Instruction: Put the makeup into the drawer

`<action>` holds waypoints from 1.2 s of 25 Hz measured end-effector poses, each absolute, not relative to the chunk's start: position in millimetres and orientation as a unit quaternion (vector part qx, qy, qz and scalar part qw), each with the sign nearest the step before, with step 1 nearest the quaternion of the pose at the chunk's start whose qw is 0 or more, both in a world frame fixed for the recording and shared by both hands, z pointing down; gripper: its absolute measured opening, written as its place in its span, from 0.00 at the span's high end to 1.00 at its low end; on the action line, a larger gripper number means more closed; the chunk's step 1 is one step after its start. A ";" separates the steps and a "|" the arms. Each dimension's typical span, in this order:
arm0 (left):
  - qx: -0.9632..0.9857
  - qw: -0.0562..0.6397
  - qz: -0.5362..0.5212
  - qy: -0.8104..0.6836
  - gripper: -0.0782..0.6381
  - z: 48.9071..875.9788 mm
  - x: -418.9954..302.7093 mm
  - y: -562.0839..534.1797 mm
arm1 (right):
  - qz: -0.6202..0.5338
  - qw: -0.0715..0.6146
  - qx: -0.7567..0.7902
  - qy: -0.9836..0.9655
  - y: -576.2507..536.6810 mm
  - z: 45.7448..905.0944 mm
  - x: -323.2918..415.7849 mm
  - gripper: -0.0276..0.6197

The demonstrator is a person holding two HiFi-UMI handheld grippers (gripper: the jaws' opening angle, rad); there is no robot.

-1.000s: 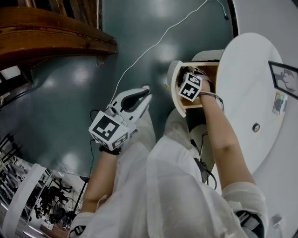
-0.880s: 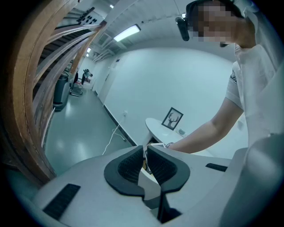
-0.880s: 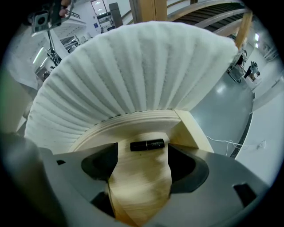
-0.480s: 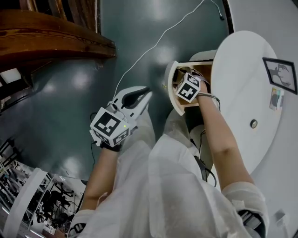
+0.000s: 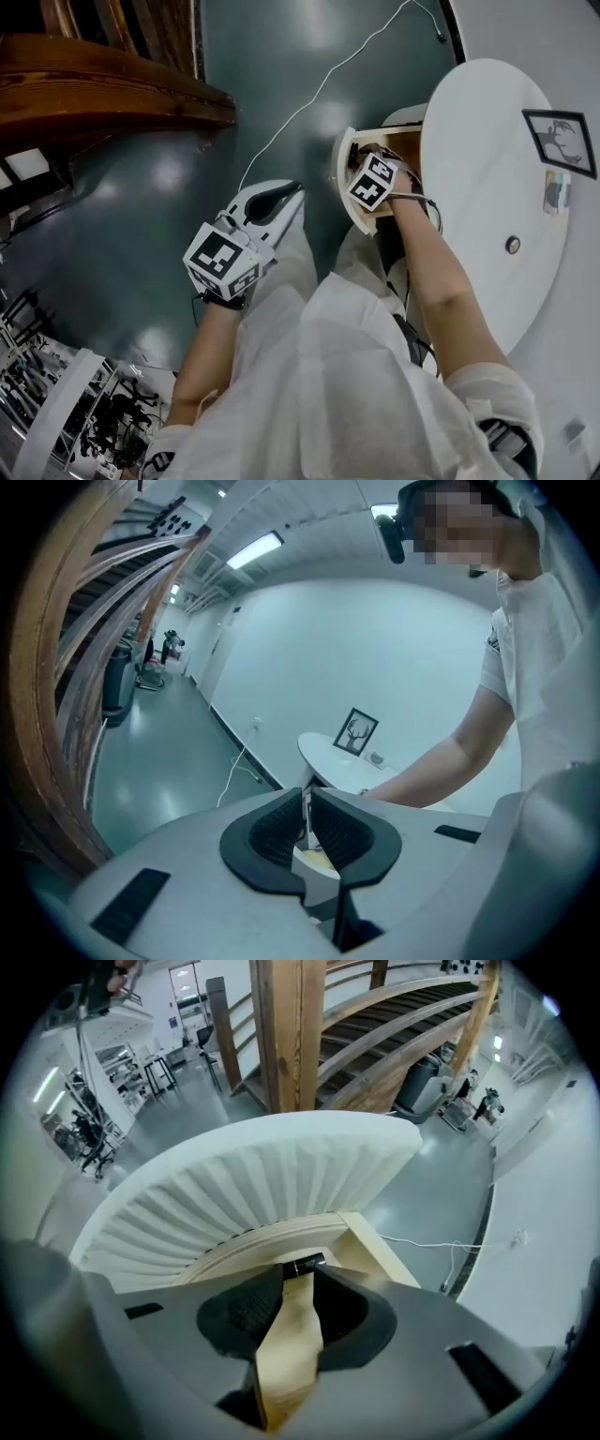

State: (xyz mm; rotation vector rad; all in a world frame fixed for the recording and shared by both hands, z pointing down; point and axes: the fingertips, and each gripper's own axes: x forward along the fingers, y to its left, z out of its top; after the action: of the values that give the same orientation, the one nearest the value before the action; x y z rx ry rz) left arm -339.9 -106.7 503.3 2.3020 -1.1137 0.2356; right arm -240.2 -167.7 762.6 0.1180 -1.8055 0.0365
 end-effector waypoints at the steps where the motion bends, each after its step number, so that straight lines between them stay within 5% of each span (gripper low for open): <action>1: 0.861 0.282 0.088 -0.415 0.84 502.9 -338.8 -106.3 | 0.020 0.624 0.068 -0.778 -170.4 764.3 -237.6 0.81; 8: 0.867 0.277 0.084 -0.405 0.84 499.0 -339.2 -111.7 | 0.061 0.634 0.137 -0.759 -177.9 749.7 -230.9 0.94; 20: 0.891 0.246 0.086 -0.372 0.84 470.6 -326.8 -140.7 | 0.171 0.538 0.226 -0.794 -165.4 641.4 -232.0 0.94; 30: 0.926 0.211 0.077 -0.305 0.84 431.8 -258.3 -164.3 | 0.202 0.457 0.312 -0.808 -157.8 545.1 -164.9 0.94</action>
State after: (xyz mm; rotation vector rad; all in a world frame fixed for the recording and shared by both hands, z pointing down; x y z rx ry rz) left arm -258.3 -164.3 431.8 2.5719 -0.8466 0.2150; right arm -164.9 -157.8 545.1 0.7682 -1.9926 0.4983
